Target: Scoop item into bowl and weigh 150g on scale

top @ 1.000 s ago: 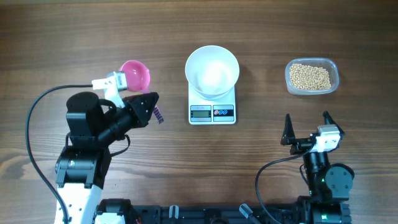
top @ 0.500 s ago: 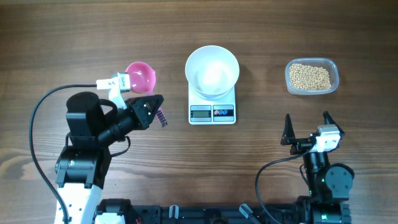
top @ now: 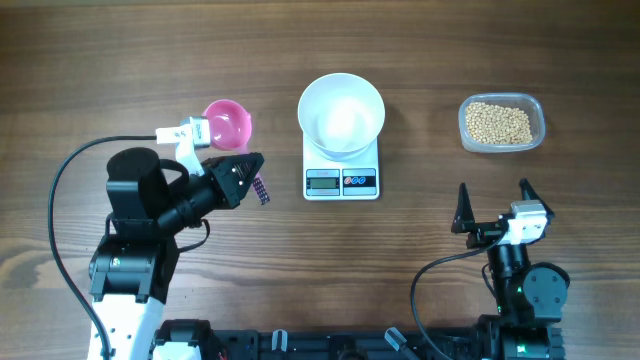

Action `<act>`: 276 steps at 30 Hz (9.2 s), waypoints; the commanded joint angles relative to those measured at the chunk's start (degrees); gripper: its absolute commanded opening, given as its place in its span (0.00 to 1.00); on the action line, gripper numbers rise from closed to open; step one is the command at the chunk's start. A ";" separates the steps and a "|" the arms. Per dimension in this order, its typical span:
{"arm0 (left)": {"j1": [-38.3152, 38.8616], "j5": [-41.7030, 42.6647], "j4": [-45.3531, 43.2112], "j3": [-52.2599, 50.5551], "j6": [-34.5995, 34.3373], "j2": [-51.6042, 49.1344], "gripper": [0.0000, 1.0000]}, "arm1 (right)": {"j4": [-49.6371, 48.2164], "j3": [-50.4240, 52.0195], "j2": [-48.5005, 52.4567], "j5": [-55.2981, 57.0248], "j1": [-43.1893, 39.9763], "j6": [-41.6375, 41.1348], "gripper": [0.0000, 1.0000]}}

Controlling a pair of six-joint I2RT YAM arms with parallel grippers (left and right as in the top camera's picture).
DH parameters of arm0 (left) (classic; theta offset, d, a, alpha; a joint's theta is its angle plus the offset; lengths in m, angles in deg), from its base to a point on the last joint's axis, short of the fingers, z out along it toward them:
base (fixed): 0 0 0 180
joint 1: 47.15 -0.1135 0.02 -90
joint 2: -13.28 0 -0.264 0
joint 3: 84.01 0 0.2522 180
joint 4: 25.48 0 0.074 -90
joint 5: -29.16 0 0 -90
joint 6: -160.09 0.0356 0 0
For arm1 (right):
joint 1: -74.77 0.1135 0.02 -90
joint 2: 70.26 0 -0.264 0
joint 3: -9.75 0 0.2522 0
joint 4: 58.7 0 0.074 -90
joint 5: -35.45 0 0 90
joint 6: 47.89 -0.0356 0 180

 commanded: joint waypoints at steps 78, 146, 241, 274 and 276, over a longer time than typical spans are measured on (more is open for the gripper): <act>0.24 2.67 -0.37 -0.17 -2.75 0.55 0.04 | -0.15 0.09 0.02 0.81 0.33 -0.13 1.00; 0.31 -15.80 -0.42 -0.20 0.13 -37.77 0.04 | -0.15 0.07 0.02 0.83 0.33 -0.13 1.00; 6.67 -21.53 2.14 -0.20 1.86 -16.46 0.04 | -0.15 0.07 0.02 0.83 0.33 -0.13 1.00; 6.67 -23.58 4.66 -0.20 1.86 -16.46 0.04 | -0.15 0.09 0.02 0.81 0.33 -0.13 1.00; 6.67 -23.58 4.66 -0.20 1.86 -16.46 0.04 | -0.15 0.07 0.02 0.83 0.33 -0.13 1.00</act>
